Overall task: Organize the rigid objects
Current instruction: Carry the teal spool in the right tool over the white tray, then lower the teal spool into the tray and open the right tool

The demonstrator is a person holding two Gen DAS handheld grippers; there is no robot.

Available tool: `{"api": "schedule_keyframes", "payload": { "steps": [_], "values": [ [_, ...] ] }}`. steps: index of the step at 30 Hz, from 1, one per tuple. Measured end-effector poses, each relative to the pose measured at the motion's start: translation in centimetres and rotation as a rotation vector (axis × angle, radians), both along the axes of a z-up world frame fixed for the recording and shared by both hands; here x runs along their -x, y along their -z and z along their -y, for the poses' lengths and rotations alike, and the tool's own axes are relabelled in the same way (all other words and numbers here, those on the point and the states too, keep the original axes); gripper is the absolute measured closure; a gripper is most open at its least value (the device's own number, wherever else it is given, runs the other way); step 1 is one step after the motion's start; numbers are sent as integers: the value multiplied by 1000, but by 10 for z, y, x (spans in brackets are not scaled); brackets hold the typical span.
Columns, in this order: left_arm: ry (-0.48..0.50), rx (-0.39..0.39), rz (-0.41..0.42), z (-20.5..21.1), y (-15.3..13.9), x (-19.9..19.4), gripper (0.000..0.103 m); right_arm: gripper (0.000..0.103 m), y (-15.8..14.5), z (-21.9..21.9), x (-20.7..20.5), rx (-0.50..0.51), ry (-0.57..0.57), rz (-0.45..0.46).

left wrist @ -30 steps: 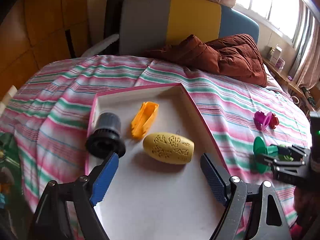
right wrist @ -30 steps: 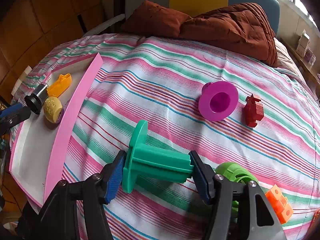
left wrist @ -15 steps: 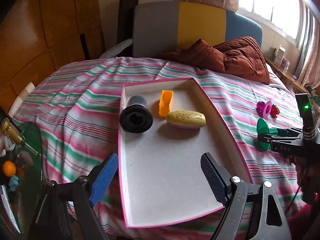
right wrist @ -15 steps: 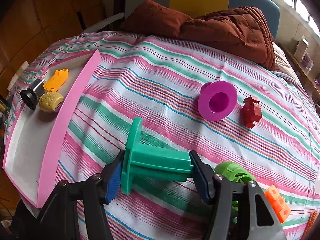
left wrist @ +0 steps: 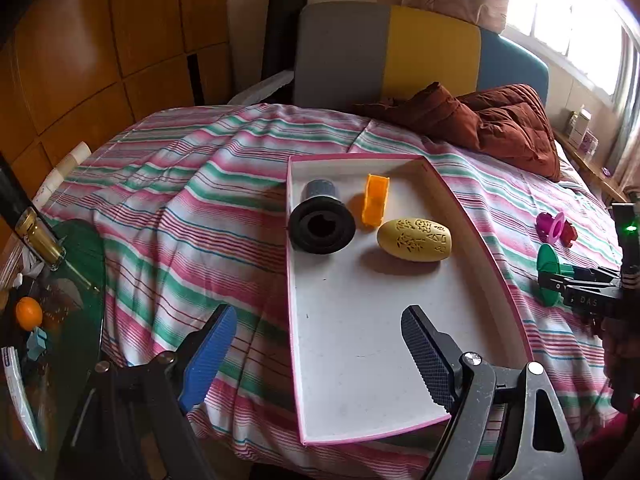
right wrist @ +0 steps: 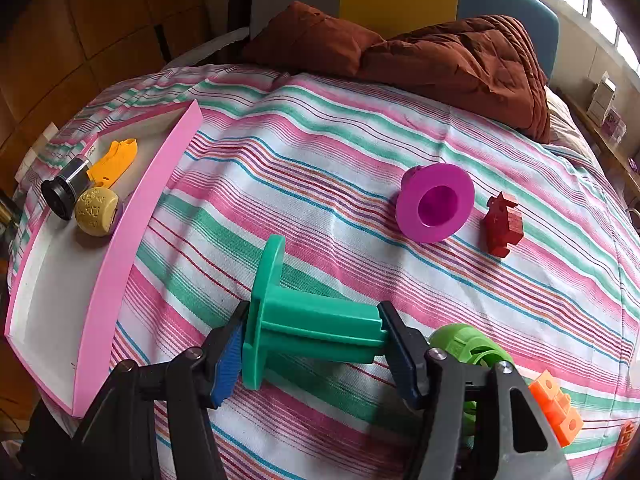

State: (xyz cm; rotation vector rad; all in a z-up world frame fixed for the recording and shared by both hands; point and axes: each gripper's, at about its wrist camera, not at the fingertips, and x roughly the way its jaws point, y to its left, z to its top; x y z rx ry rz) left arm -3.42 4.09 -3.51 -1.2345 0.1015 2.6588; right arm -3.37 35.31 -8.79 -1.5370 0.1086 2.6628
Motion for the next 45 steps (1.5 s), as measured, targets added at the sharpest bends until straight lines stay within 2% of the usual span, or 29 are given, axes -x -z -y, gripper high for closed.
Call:
{"api": "schedule_keyframes", "payload": {
  "steps": [8, 12, 16, 22, 27, 30, 33, 38, 45],
  "values": [
    [-32, -21, -2, 16, 0, 2, 18, 41, -4, 4, -3, -18, 16, -6],
    [-60, -27, -1, 29, 2, 4, 18, 41, -23, 15, -9, 19, 12, -63],
    [-87, -39, 5, 40, 5, 6, 18, 41, -45, 50, -9, 34, -64, -117],
    [-113, -51, -6, 53, 3, 6, 18, 41, -69, 127, 5, 88, -265, -149],
    [-129, -64, -9, 63, 3, 7, 18, 41, -57, 184, 33, 138, -369, -89],
    [-141, -70, -5, 69, 5, 8, 18, 41, -39, 208, 52, 175, -376, -23],
    [-151, -73, -1, 75, 7, 9, 18, 41, -22, 227, 69, 150, -358, 15],
    [-165, -75, 7, 81, 10, 10, 18, 41, -3, 239, 83, 149, -335, 66],
    [-164, -77, 0, 82, 9, 8, 18, 41, -10, 237, 79, 150, -329, 25]
  ]
}}
